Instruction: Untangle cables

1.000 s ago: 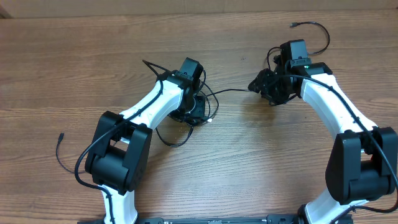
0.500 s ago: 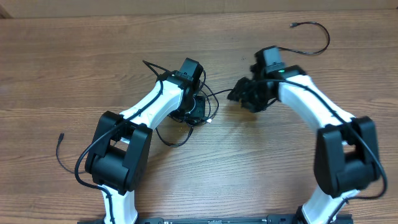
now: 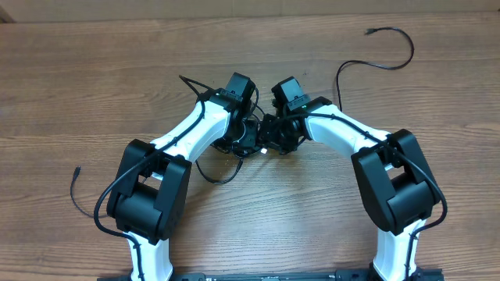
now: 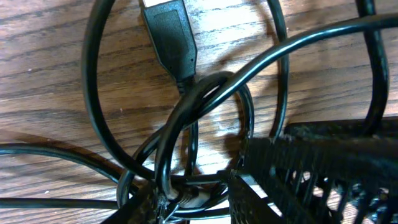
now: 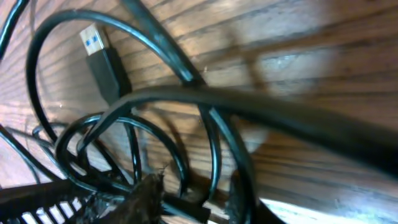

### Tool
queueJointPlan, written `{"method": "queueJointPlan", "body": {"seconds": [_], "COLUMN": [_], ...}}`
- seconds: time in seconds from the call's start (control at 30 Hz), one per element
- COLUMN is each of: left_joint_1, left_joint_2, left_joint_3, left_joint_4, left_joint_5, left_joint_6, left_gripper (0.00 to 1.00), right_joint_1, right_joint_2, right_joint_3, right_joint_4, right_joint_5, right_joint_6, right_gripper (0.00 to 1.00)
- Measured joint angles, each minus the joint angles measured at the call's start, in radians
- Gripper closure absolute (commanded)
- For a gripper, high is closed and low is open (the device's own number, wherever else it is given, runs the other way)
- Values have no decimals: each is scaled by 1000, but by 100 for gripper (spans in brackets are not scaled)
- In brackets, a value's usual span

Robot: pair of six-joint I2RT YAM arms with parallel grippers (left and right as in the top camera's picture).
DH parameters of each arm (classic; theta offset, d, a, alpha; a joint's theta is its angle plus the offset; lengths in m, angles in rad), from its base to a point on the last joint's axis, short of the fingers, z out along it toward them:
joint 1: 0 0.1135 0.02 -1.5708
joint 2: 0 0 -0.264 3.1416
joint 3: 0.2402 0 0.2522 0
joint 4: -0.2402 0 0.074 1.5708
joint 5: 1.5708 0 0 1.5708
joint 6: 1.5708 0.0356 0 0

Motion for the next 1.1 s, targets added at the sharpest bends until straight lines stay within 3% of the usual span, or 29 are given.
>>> {"method": "queueJointPlan", "body": {"seconds": [0.07,0.17,0.47,0.53,0.57,0.73,0.87,1.1], "left_joint_1": [0,0,0,0,0,0,14,101], "left_joint_2": [0,0,1,1,1,2,6,19], "left_joint_3": [0,0,-6,-6,-6,-5,42,304], "left_joint_4": [0,1,9,9,9,-8,-156,-451], "left_joint_5": [0,0,0,0,1,12,35,81], "left_joint_6": [0,0,-7,-8,-14,-19,-18,34], "left_gripper": [65,65,73,83,96,96,96,96], "right_joint_1": [0,0,0,0,0,0,0,1], "right_joint_2": [2,8,11,11,11,11,11,11], "right_joint_3": [0,0,1,1,1,1,1,1], "right_joint_4": [0,-2,0,0,0,0,0,6], "right_joint_5": [7,20,24,24,24,30,32,37], "right_joint_6": [8,12,14,14,14,14,12,11], "right_gripper": [88,96,96,96,96,96,96,96]}}
